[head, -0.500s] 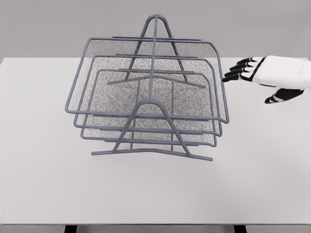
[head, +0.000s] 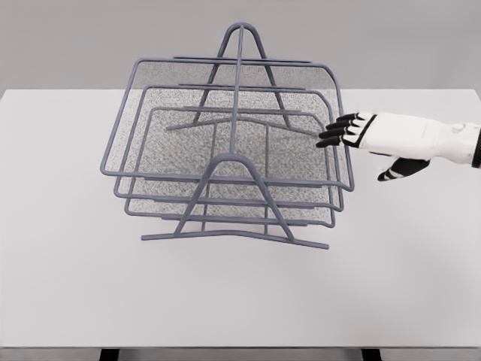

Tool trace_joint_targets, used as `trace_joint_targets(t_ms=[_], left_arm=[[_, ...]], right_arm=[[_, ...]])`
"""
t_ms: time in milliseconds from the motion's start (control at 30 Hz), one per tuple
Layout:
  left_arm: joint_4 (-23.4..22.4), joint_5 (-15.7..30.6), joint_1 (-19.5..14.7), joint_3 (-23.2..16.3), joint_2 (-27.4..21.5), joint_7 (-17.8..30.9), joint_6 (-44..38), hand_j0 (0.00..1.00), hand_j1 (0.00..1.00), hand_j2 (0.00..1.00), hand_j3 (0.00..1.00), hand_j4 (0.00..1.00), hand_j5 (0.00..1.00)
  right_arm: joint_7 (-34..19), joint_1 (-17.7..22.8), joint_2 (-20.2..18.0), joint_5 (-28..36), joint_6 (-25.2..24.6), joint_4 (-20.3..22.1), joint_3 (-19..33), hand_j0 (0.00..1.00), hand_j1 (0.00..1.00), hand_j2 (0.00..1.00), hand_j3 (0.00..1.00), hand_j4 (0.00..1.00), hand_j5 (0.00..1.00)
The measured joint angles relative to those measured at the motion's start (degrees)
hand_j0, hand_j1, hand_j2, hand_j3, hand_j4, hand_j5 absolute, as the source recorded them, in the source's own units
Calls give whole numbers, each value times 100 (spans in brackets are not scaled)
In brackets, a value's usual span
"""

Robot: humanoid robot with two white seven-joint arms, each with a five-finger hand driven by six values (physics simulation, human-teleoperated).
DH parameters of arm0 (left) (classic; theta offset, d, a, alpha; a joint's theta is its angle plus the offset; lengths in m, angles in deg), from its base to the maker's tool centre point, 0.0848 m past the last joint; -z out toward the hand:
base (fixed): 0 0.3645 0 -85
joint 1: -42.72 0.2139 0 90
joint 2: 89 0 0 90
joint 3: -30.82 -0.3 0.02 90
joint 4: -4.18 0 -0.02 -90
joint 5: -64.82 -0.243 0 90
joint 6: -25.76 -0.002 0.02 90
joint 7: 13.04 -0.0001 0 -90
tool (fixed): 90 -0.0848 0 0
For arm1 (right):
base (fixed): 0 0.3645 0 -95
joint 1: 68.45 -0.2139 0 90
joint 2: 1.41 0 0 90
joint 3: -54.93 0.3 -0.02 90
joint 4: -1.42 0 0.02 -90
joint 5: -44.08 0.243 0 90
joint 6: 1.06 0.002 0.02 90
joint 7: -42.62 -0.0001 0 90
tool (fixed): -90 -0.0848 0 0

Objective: Pull out the upper folder box with right arm

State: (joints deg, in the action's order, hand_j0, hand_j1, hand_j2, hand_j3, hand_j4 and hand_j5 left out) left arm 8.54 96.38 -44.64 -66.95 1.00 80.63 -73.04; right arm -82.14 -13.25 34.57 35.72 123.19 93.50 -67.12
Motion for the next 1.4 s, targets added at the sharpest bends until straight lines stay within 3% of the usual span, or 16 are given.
trace_joint_targets(t_ms=[200, 367, 533, 633, 833, 967, 1033, 1133, 1200, 1333, 1400], left_arm=[[5, 0, 0, 6, 0, -1, -1, 100, 100, 100, 100, 100, 100], [-2, 0, 0, -1, 0, 0, 0, 100, 100, 100, 100, 100, 100], [-3, 0, 0, -2, 0, 0, 1, 100, 100, 100, 100, 100, 100], [-3, 0, 0, -3, 0, 0, 1, 100, 100, 100, 100, 100, 100], [-5, 0, 0, -4, 0, 0, 1, 100, 100, 100, 100, 100, 100], [-5, 0, 0, -5, 0, 1, 1, 100, 100, 100, 100, 100, 100], [-4, 1, 0, -5, 0, 0, 1, 100, 100, 100, 100, 100, 100], [-4, 0, 0, -4, 0, -2, 1, 100, 100, 100, 100, 100, 100], [-4, 0, 0, -4, 0, 0, 1, 100, 100, 100, 100, 100, 100], [-4, 0, 0, -4, 0, 1, 1, 100, 100, 100, 100, 100, 100], [-4, 1, 0, -4, 0, 1, 1, 100, 100, 100, 100, 100, 100]], right_arm=[[51, 290, -93, 203, -75, 8, 65, 100, 100, 100, 100, 100, 100], [-9, 264, -812, 252, 19, 34, 283, 100, 100, 100, 100, 100, 100], [-16, 501, -1219, 395, -10, 32, 449, 100, 100, 100, 100, 100, 100], [-21, 545, -1475, 591, -11, -150, 499, 100, 100, 100, 100, 100, 100], [-25, 545, -1742, 1054, -105, -913, 584, 100, 100, 100, 100, 100, 100], [-26, 527, -2083, 803, 39, -1110, 551, 100, 100, 100, 100, 100, 100], [-28, 424, -2204, 1278, 70, -1072, 685, 100, 100, 100, 100, 100, 100], [-24, -342, -2236, 1966, 72, -613, 903, 100, 100, 100, 100, 100, 100], [-25, -403, -2155, 2152, 79, -181, 961, 100, 100, 100, 100, 100, 100], [-26, -474, -1222, 2250, 88, 267, 765, 100, 100, 100, 100, 100, 100], [-27, -430, -942, 2257, 92, 361, 508, 100, 100, 100, 100, 100, 100]])
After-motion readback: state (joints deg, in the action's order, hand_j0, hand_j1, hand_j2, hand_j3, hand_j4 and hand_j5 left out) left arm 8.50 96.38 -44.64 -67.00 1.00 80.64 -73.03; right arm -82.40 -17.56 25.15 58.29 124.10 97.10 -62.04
